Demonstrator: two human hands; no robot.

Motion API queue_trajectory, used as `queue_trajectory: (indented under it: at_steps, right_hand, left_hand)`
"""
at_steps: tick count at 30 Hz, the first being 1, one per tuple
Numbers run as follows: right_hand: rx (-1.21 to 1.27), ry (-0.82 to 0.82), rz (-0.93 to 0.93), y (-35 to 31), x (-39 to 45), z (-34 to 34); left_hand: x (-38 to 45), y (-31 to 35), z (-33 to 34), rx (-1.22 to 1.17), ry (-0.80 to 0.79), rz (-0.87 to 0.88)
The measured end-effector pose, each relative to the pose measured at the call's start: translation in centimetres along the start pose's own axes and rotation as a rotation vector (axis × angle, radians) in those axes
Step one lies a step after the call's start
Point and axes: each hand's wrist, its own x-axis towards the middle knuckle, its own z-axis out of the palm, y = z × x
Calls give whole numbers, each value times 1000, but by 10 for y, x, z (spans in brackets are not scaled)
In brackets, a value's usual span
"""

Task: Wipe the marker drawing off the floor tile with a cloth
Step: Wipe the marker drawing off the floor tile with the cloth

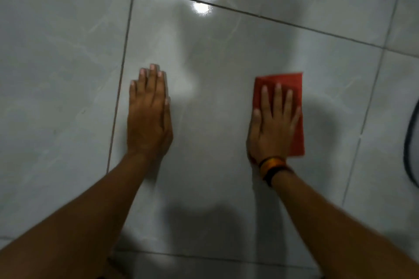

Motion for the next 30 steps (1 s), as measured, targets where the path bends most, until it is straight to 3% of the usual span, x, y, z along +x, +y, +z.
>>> queue_trajectory:
  at_steps: [2, 4, 8, 10, 12, 16, 20, 23, 27, 30]
  right_hand:
    - [-23, -27, 41, 2, -63, 8]
    - [-23, -55, -49, -22, -91, 19]
    - [49, -46, -416, -84, -11, 24]
    - [44, 4, -479, -91, 56, 19]
    - [39, 21, -433, -75, 108, 7]
    - [5, 51, -114, 4, 128, -13]
    - [3, 67, 199, 46, 50, -13]
    - [27, 75, 389, 13, -31, 4]
    - [-16, 17, 249, -109, -89, 36]
    - [56, -61, 3, -174, -48, 36]
  left_hand:
    - [-10, 20, 10, -11, -21, -42]
    - [-13, 23, 17, 9, 2, -69]
    - [-13, 14, 20, 17, 23, -47]
    - [-14, 16, 21, 15, 39, -38]
    - [-13, 16, 20, 9, 30, -45]
    - [-11, 18, 16, 8, 12, -57]
    - [-12, 16, 18, -2, 2, -68]
    - [-12, 14, 17, -12, 3, -60]
    - [-11, 17, 13, -76, -38, -65]
    - [-10, 6, -4, -222, -57, -73]
